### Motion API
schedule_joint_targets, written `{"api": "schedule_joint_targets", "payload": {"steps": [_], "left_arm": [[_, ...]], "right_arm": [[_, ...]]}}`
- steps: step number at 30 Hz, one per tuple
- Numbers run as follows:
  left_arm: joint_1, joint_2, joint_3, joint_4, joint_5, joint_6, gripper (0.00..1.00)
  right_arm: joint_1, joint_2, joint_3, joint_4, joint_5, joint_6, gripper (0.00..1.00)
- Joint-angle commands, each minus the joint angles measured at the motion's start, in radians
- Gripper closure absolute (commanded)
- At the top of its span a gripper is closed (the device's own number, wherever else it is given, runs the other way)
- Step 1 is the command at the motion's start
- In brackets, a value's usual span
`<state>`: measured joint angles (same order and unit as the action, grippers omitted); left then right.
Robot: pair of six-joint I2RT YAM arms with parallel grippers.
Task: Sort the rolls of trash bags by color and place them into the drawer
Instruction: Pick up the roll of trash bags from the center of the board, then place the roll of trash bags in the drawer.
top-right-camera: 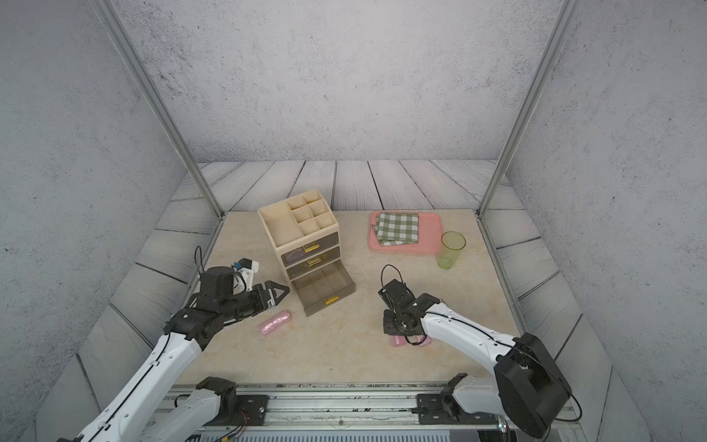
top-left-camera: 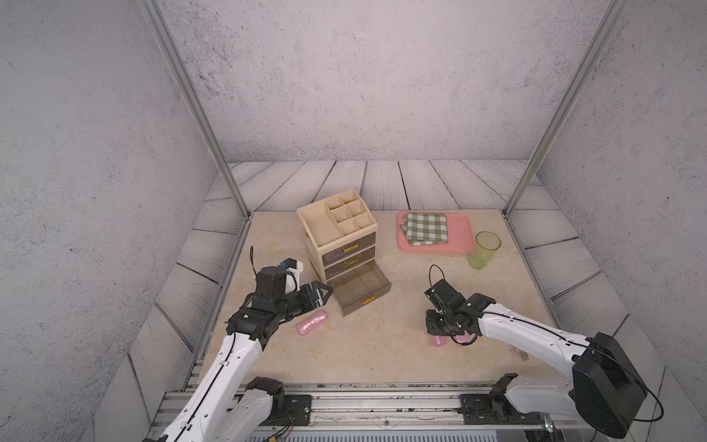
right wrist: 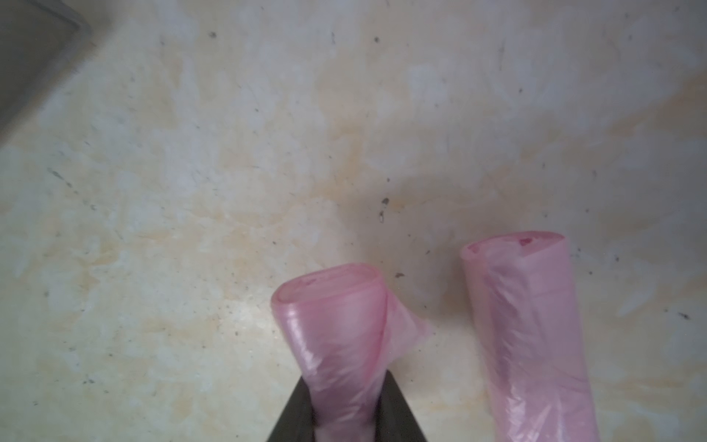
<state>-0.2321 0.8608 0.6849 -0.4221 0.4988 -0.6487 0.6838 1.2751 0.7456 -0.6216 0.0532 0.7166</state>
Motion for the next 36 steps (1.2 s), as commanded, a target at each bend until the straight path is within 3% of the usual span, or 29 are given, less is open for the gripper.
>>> {"api": "schedule_joint_targets", "payload": {"steps": [1,5,9,16,24,28,31,36], "left_arm": [[-0.003,-0.014,0.006,-0.014,-0.009,0.001,0.25],[-0.003,0.000,0.013,-0.016,-0.014,0.012,0.25],[-0.003,0.026,0.032,-0.009,-0.015,0.016,0.25],[-0.003,0.001,0.045,-0.030,-0.021,0.015,0.25],[-0.003,-0.023,0.046,-0.053,-0.025,0.017,0.25],[-0.003,-0.029,0.042,-0.060,-0.027,0.017,0.25],[-0.003,-0.028,0.042,-0.057,-0.028,0.017,0.25],[-0.003,-0.020,0.044,-0.056,-0.022,0.019,0.25]], "right_arm": [[-0.003,0.006,0.042,0.032,-0.067,-0.012,0.73],[-0.003,0.021,0.077,0.171,-0.177,0.055,0.72],[-0.003,0.111,0.117,0.461,-0.315,0.253,0.71],[-0.003,0.343,0.246,0.823,-0.375,0.539,0.70],[-0.003,0.515,0.318,1.028,-0.398,0.764,0.50],[-0.003,0.493,0.327,1.006,-0.396,0.732,0.49],[-0.003,0.436,0.343,0.915,-0.391,0.624,0.49],[-0.018,0.306,0.424,0.504,-0.340,0.255,0.49]]}}
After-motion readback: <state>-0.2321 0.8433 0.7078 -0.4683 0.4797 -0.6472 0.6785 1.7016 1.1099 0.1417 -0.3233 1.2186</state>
